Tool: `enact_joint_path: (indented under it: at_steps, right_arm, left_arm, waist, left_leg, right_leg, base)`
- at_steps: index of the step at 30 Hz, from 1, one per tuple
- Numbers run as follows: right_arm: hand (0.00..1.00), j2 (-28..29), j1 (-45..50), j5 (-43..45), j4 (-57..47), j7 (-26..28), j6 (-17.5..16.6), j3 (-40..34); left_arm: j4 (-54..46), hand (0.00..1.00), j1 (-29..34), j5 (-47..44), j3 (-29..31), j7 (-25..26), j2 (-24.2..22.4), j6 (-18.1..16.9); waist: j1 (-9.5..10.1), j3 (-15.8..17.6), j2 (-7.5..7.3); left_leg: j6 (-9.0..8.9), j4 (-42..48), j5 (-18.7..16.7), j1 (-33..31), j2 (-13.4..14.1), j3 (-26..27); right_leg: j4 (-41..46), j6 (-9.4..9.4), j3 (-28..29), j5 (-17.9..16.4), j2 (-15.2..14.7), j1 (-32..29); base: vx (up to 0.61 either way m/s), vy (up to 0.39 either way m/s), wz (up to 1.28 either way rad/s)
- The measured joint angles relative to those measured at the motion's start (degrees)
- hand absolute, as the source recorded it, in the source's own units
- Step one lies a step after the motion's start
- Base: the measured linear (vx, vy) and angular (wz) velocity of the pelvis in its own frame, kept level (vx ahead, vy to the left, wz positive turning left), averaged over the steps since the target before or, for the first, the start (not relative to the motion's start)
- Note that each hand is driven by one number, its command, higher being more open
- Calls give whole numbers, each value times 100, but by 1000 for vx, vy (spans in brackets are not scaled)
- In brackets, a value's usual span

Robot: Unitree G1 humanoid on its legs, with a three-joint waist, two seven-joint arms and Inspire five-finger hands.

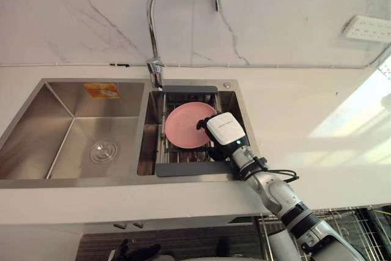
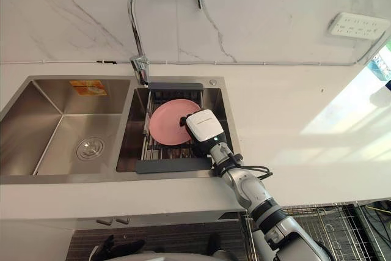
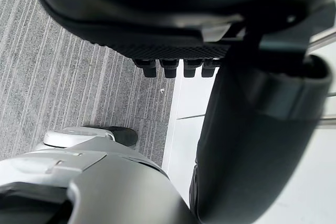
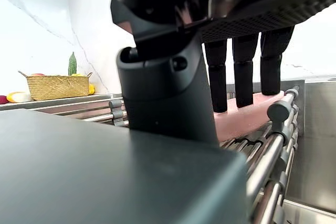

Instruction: Walk over to the sink, pick up the cup, carry it to the dishwasher, place the cup inside the dishwasher, then close the dishwasher door

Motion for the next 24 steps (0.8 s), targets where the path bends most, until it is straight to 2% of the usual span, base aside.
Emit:
enact_joint_path:
  at_steps: [5, 8, 10, 14, 19, 24]
  right_arm:
    - [0, -91, 1, -1, 8, -153, -100, 29]
    - [0, -92, 18, 30, 39, -490, -89, 26]
    - [0, -53, 23, 37, 72, -1267, 172, -169]
    - [0, -59, 1, 266, 3, -1796, 432, -775]
    - [0, -197, -5, 368, -99, -1848, 638, -1126]
    - [0, -249, -5, 478, -332, -1766, 597, -1123]
  left_arm:
    - [3, 100, 6, 4, 32, 34, -24, -130]
    - [11, 100, 52, 7, 142, 128, -73, -185]
    - [17, 100, 61, 8, 196, 130, -116, -235]
    - [74, 100, 139, 12, 210, 134, -137, -314]
    - [125, 100, 139, 12, 244, 135, -139, -335]
    - [125, 100, 138, 7, 245, 133, -140, -357]
  waist:
    - [32, -3, -4]
    - [11, -1, -1]
    - [18, 17, 26]
    - [25, 35, 57]
    - [0, 36, 58]
    - [-33, 36, 57]
  left_leg:
    - [-3, -5, 11, 0, 1, -11]
    - [-3, -8, 22, 0, 1, -12]
    - [-3, -16, 31, -1, 0, -14]
    - [-4, -29, 31, -1, 3, -32]
    - [-1, -38, 21, 4, -3, -49]
    - [0, -33, 18, 8, -4, -47]
  right_leg:
    - [0, -1, -12, 1, 0, 2]
    - [0, 1, -13, 0, 0, 0]
    - [0, -4, -19, -5, -2, -2]
    - [0, -36, -32, 10, 2, -3]
    - [0, -39, -29, 20, 1, -3]
    - [0, -40, -25, 22, 1, 1]
  base:
    - [0, 0, 0]
    - [0, 0, 0]
    - [0, 0, 0]
    - [0, 0, 0]
    - [0, 0, 0]
    - [0, 0, 0]
